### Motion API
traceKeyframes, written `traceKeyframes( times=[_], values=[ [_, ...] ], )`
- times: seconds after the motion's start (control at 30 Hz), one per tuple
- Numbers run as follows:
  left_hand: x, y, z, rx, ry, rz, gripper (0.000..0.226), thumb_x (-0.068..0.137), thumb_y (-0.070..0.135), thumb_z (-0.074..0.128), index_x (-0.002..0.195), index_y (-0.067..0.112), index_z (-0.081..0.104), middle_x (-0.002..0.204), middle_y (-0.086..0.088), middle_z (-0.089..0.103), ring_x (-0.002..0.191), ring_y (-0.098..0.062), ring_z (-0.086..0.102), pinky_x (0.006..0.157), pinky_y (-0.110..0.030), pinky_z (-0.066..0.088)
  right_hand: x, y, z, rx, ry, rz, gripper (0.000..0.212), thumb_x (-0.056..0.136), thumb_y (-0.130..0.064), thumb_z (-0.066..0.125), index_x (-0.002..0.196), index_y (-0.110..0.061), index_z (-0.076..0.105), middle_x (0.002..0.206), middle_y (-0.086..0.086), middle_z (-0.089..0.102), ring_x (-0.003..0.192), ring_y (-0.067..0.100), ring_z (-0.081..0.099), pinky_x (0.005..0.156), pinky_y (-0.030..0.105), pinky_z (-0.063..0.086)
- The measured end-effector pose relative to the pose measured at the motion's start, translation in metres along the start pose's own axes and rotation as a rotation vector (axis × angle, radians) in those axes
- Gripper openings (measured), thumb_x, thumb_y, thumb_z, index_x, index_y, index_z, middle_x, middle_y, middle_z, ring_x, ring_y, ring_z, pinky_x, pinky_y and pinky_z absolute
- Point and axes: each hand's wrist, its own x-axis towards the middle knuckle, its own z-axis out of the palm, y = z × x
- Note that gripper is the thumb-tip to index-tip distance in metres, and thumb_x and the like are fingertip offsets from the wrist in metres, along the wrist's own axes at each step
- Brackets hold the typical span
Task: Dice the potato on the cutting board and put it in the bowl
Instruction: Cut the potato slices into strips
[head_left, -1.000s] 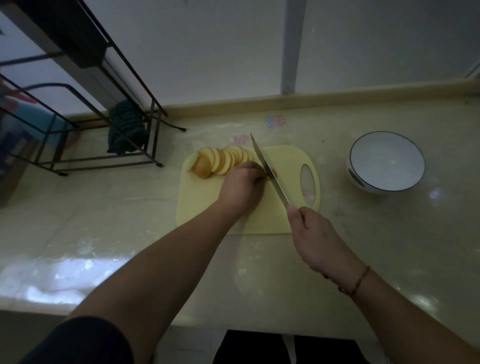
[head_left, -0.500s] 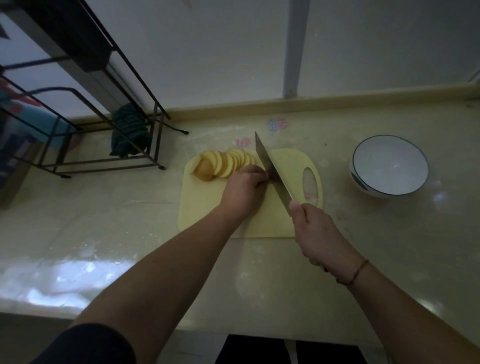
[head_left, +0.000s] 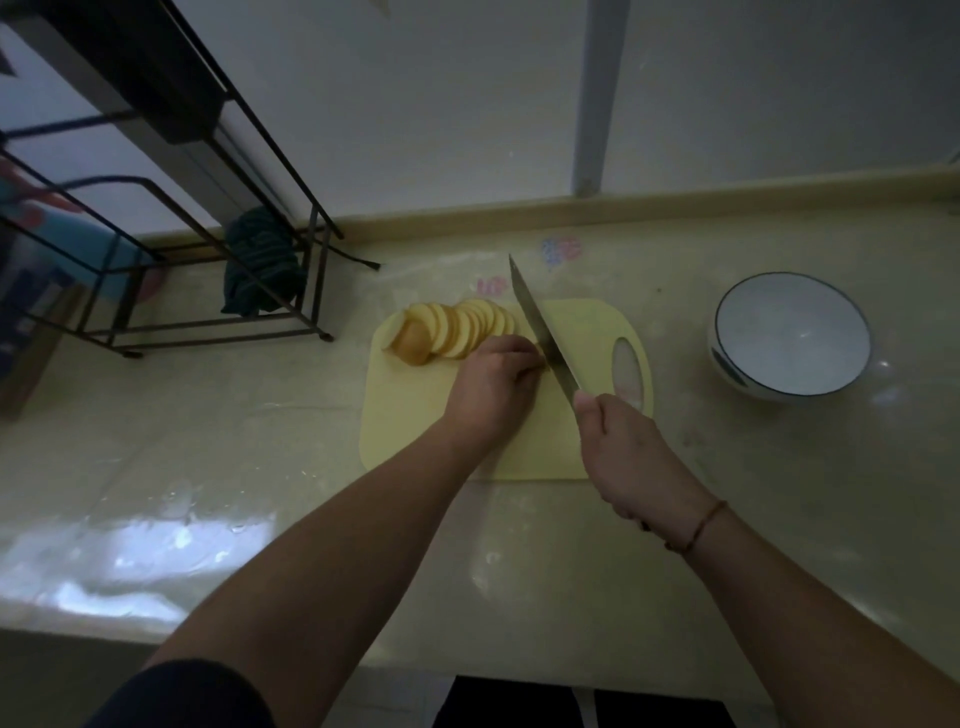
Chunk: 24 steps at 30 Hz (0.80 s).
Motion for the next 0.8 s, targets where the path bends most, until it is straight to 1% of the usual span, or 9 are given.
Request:
traceKeyframes(
  times=[0.07, 0.13, 0.2, 0.23, 0.33, 0.4, 0.53, 0.67, 0.8],
  values=[
    [0.001, 0.0, -0.002, 0.013, -0.005, 0.013, 0.013, 0.081, 0.005, 0.071, 0.091, 0.002, 0.079, 0.096, -0.01, 0.074, 0.087, -0.027, 0.07, 0.079, -0.039, 0.059, 0.003, 0.002, 0.0, 0.088, 0.004, 0.046, 0.046, 0.102, -0.049, 0.023, 0.075, -0.02, 0.045, 0.071, 0.001, 0.05, 0.049, 0.015, 0.044, 0.045, 0.022, 0.031],
    [0.002, -0.001, -0.004, 0.019, -0.013, 0.018, 0.013, 0.081, 0.003, 0.073, 0.092, 0.003, 0.079, 0.096, -0.009, 0.073, 0.088, -0.027, 0.069, 0.08, -0.038, 0.059, 0.003, 0.006, -0.001, 0.23, -0.01, 0.128, 0.047, 0.101, -0.053, 0.023, 0.078, -0.019, 0.048, 0.076, 0.001, 0.049, 0.045, 0.019, 0.045, 0.043, 0.024, 0.036],
    [0.002, -0.001, -0.004, 0.01, -0.021, 0.013, 0.014, 0.08, 0.002, 0.073, 0.092, 0.003, 0.079, 0.097, -0.009, 0.073, 0.088, -0.026, 0.069, 0.081, -0.037, 0.058, 0.003, 0.007, 0.0, 0.332, -0.025, 0.171, 0.048, 0.1, -0.055, 0.024, 0.076, -0.02, 0.047, 0.067, 0.004, 0.048, 0.043, 0.019, 0.041, 0.043, 0.027, 0.036],
    [0.002, -0.001, -0.004, 0.004, -0.019, 0.008, 0.014, 0.08, 0.002, 0.072, 0.092, 0.003, 0.079, 0.097, -0.009, 0.073, 0.088, -0.026, 0.069, 0.081, -0.036, 0.058, 0.002, 0.007, 0.001, 0.342, -0.021, 0.167, 0.048, 0.099, -0.055, 0.024, 0.075, -0.019, 0.046, 0.063, 0.005, 0.047, 0.042, 0.018, 0.04, 0.044, 0.026, 0.036],
    [0.002, -0.001, -0.003, -0.01, -0.012, -0.008, 0.013, 0.08, 0.002, 0.074, 0.092, 0.002, 0.079, 0.097, -0.009, 0.073, 0.089, -0.026, 0.069, 0.082, -0.036, 0.058, 0.002, 0.009, 0.007, 0.236, 0.039, 0.095, 0.049, 0.101, -0.052, 0.025, 0.074, -0.016, 0.046, 0.064, 0.006, 0.051, 0.048, 0.018, 0.045, 0.049, 0.027, 0.037],
    [0.001, 0.0, -0.004, -0.016, -0.005, -0.003, 0.012, 0.08, 0.002, 0.074, 0.09, 0.002, 0.079, 0.097, -0.009, 0.074, 0.089, -0.026, 0.07, 0.082, -0.035, 0.058, 0.002, 0.01, 0.008, 0.206, 0.059, 0.079, 0.048, 0.101, -0.051, 0.025, 0.074, -0.017, 0.047, 0.065, 0.006, 0.053, 0.05, 0.017, 0.046, 0.05, 0.026, 0.034],
    [0.001, 0.0, -0.005, -0.051, 0.019, -0.02, 0.013, 0.081, 0.002, 0.073, 0.092, 0.002, 0.079, 0.098, -0.009, 0.075, 0.09, -0.023, 0.07, 0.085, -0.033, 0.057, 0.0, 0.008, 0.004, 0.171, 0.017, 0.04, 0.047, 0.101, -0.049, 0.027, 0.077, -0.014, 0.048, 0.064, 0.003, 0.051, 0.049, 0.013, 0.043, 0.049, 0.025, 0.031],
    [0.0, -0.002, -0.005, -0.067, 0.019, -0.048, 0.013, 0.082, 0.0, 0.071, 0.092, 0.003, 0.078, 0.1, -0.007, 0.073, 0.091, -0.02, 0.068, 0.085, -0.03, 0.055, -0.007, 0.003, 0.001, 0.09, 0.029, -0.03, 0.046, 0.101, -0.048, 0.028, 0.075, -0.015, 0.048, 0.068, 0.004, 0.055, 0.057, 0.016, 0.051, 0.053, 0.028, 0.037],
    [0.001, -0.001, -0.006, -0.033, -0.013, -0.041, 0.015, 0.082, 0.002, 0.069, 0.095, 0.003, 0.078, 0.101, -0.008, 0.073, 0.092, -0.023, 0.068, 0.084, -0.03, 0.054, -0.014, 0.001, 0.001, 0.03, 0.011, -0.057, 0.043, 0.102, -0.045, 0.028, 0.073, -0.018, 0.046, 0.066, 0.0, 0.05, 0.059, 0.012, 0.048, 0.053, 0.029, 0.034]
  ],
)
